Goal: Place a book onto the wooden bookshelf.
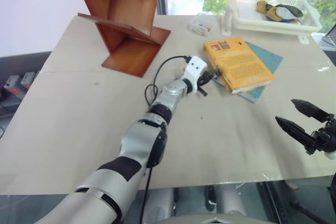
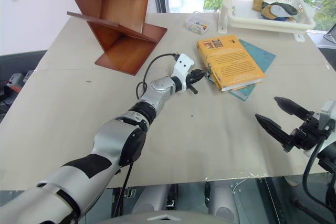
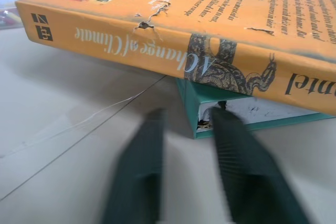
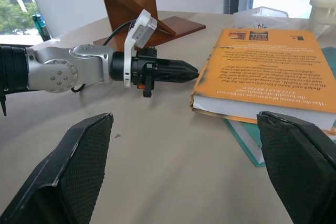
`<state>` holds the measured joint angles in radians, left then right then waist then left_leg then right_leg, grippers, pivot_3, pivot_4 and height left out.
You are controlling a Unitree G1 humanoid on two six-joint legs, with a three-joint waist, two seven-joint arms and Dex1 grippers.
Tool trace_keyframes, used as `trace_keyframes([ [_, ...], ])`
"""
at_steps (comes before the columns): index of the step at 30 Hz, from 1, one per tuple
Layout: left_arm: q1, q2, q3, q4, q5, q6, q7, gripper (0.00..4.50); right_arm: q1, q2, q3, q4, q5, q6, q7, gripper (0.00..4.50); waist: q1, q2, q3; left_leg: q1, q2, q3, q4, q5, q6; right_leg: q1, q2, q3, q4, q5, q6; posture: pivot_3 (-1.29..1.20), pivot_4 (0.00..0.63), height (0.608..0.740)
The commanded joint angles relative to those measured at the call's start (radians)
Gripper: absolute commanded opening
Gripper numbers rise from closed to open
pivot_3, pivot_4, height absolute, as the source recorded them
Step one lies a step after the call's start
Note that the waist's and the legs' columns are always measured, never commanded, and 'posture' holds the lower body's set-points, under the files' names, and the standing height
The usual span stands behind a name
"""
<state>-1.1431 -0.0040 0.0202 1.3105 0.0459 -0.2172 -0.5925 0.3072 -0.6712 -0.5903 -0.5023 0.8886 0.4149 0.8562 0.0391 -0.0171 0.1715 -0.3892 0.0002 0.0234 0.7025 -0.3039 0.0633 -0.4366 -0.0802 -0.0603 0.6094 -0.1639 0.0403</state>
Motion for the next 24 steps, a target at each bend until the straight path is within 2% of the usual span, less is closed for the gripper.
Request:
trace_keyframes([
  [1, -0.009, 0.001, 0.033, -0.022, -0.044, 0.033, -0.094, 0.27, 0.005, -0.001, -0.036, -0.026, 0.007, -0.018, 0.000, 4.50, 0.000, 0.000, 0.000, 0.000, 0.000, 0.000, 0.000, 0.000, 0.000, 0.000, 0.000, 0.000, 0.000, 0.000, 0.000, 0.00, 0.150, 0.707],
  [4, 0.003, 0.004, 0.090, -0.037, -0.128, 0.151, -0.273, 0.27, 0.003, -0.001, -0.030, -0.022, 0.001, -0.022, 0.000, 4.50, -0.001, 0.000, 0.000, 0.000, 0.000, 0.000, 0.000, 0.000, 0.000, 0.000, 0.000, 0.000, 0.000, 0.000, 0.000, 0.00, 0.150, 0.707],
  [9, 0.003, 0.015, 0.174, -0.062, -0.245, 0.367, -0.421, 0.27, -0.009, -0.005, -0.025, -0.007, -0.005, -0.026, 0.007, 4.50, -0.003, 0.000, 0.000, 0.000, 0.000, 0.000, 0.001, 0.000, 0.000, 0.000, 0.001, 0.000, 0.001, 0.000, 0.000, 0.00, 0.150, 0.707],
  [10, -0.004, 0.014, 0.198, -0.067, -0.276, 0.427, -0.433, 0.78, -0.010, -0.006, -0.025, -0.004, -0.007, -0.027, 0.010, 4.50, -0.003, 0.000, 0.000, 0.000, 0.000, 0.000, 0.001, 0.000, 0.000, 0.000, 0.001, 0.000, 0.001, 0.000, 0.000, 0.00, 0.150, 0.707],
  [12, -0.011, 0.013, 0.227, -0.080, -0.315, 0.507, -0.444, 1.41, -0.011, -0.007, -0.026, -0.001, -0.009, -0.027, 0.014, 4.50, -0.003, 0.000, 0.000, 0.000, 0.000, 0.000, 0.001, 0.000, 0.000, 0.000, 0.001, 0.000, 0.001, 0.000, 0.000, 0.00, 0.150, 0.707],
  [14, -0.016, 0.007, 0.255, -0.093, -0.355, 0.600, -0.449, 2.60, -0.011, -0.007, -0.027, 0.001, -0.010, -0.028, 0.020, 4.50, -0.003, 0.001, 0.000, 0.000, 0.000, 0.000, 0.001, 0.000, 0.000, 0.000, 0.001, 0.000, 0.001, 0.000, 0.000, 0.00, 0.150, 0.707],
  [16, -0.022, 0.002, 0.279, -0.093, -0.393, 0.708, -0.443, 3.22, -0.011, -0.006, -0.026, 0.003, -0.012, -0.028, 0.024, 4.50, -0.003, 0.001, 0.000, 0.000, 0.000, 0.000, 0.001, 0.000, 0.000, 0.000, 0.001, 0.000, 0.001, 0.000, 0.000, 0.00, 0.150, 0.707],
  [18, -0.026, 0.004, 0.298, -0.088, -0.420, 0.800, -0.428, 4.19, -0.011, -0.005, -0.027, 0.004, -0.013, -0.028, 0.026, 4.50, -0.004, 0.001, 0.000, 0.000, 0.000, 0.000, 0.001, 0.000, 0.000, 0.000, 0.001, 0.000, 0.001, 0.000, 0.000, 0.00, 0.150, 0.707],
  [19, -0.026, 0.004, 0.302, -0.090, -0.428, 0.828, -0.422, 4.48, -0.010, -0.005, -0.028, 0.005, -0.013, -0.029, 0.027, 4.50, -0.004, 0.001, 0.000, 0.000, 0.000, 0.000, 0.001, 0.000, 0.000, 0.000, 0.001, 0.000, 0.001, 0.000, 0.000, 0.00, 0.150, 0.707],
  [24, -0.042, -0.026, 0.431, -0.058, -0.538, 0.905, -0.265, 4.48, 0.004, -0.002, -0.040, 0.005, -0.014, -0.033, 0.036, 4.50, -0.004, 0.001, 0.000, 0.001, 0.000, 0.000, 0.001, 0.000, 0.000, 0.000, 0.001, 0.001, 0.002, 0.000, 0.000, 0.00, 0.150, 0.707],
])
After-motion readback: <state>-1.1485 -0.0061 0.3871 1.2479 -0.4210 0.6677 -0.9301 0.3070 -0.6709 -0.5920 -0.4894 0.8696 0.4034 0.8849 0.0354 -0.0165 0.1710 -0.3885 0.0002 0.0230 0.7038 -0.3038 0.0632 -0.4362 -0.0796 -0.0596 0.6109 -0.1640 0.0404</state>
